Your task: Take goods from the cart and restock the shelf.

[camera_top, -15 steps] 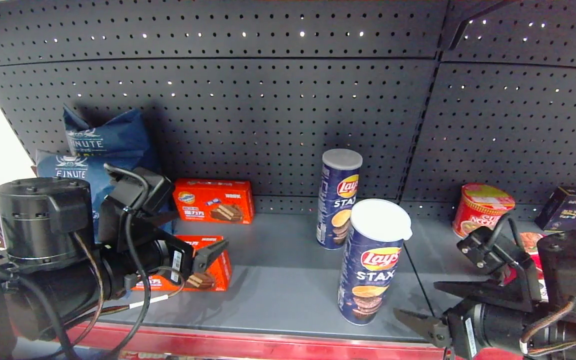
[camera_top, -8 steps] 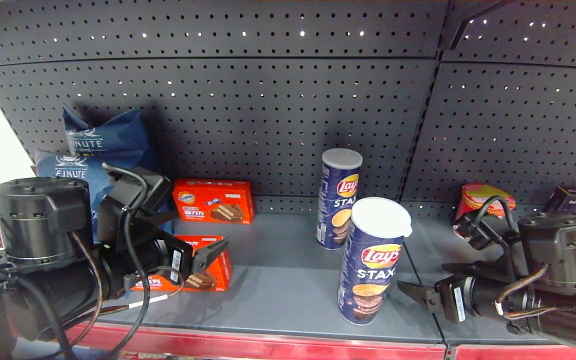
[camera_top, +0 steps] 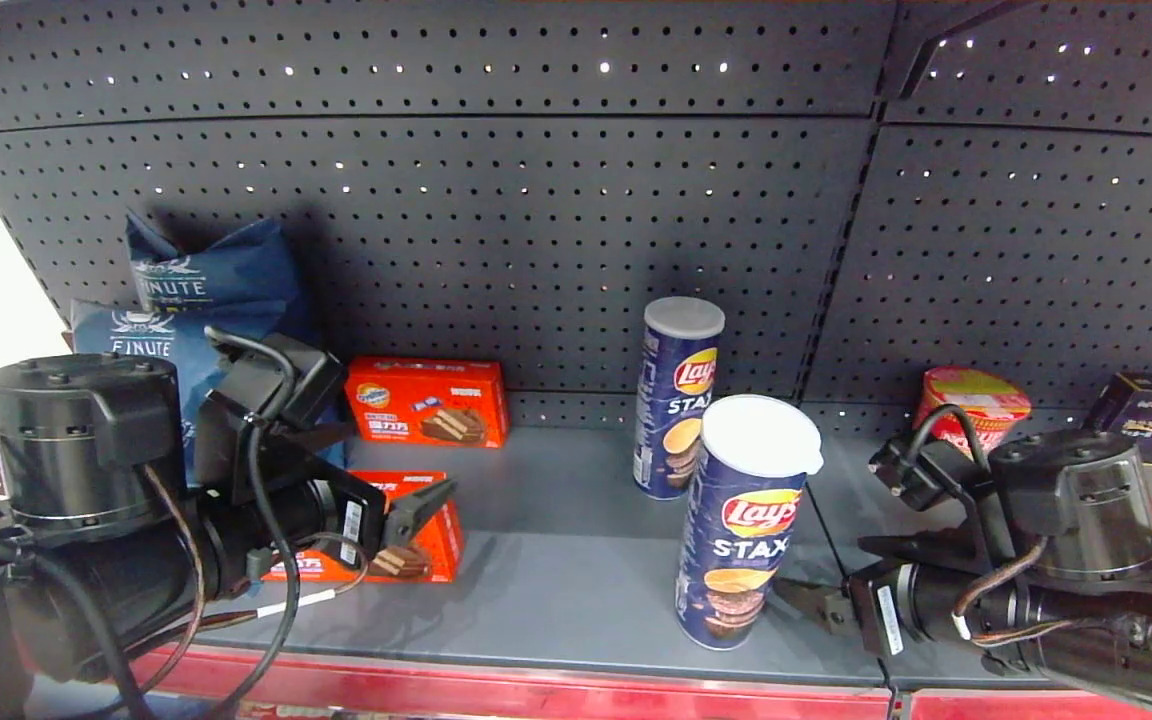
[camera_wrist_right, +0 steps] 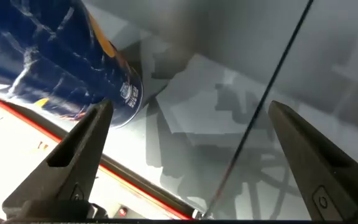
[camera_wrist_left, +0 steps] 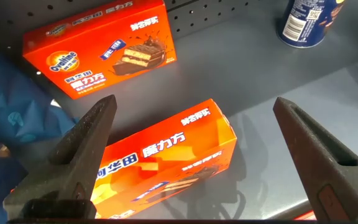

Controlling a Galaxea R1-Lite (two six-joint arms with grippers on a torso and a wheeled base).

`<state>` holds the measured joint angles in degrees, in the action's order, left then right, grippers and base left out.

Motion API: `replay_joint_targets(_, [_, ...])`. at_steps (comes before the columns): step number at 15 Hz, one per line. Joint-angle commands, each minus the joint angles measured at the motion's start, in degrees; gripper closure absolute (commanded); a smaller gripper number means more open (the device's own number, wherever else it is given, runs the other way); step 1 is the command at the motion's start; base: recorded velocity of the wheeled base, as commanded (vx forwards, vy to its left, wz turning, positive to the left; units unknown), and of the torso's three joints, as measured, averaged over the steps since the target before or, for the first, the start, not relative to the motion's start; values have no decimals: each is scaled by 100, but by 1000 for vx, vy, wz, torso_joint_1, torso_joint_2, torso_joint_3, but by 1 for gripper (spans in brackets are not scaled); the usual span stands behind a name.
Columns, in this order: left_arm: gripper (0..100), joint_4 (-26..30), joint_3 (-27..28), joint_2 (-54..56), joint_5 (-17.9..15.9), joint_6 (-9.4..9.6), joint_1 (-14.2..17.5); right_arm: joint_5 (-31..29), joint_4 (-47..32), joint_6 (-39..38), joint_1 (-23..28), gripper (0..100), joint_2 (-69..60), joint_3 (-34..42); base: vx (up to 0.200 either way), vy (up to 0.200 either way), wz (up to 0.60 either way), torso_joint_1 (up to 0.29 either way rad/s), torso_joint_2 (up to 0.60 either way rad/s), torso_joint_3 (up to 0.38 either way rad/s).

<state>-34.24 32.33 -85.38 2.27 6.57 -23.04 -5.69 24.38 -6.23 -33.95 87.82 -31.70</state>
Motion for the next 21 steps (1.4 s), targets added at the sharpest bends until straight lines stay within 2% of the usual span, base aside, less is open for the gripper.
replay_joint_targets(1, [0, -3, -7, -5, 2, 2, -8, -2, 14, -1, -94, 0, 121, -65, 0, 0, 0, 0, 0, 0])
replay_joint_targets(19, [0, -3, -25, 4, -16, -7, 1, 7, 32, -1, -323, 0, 420, -381, 0, 0, 0, 0, 0, 0])
replay_joint_targets(21, [0, -3, -34, 4, -25, 2, 98, 7, 32, -1, -323, 0, 429, -381, 0, 0, 0, 0, 0, 0])
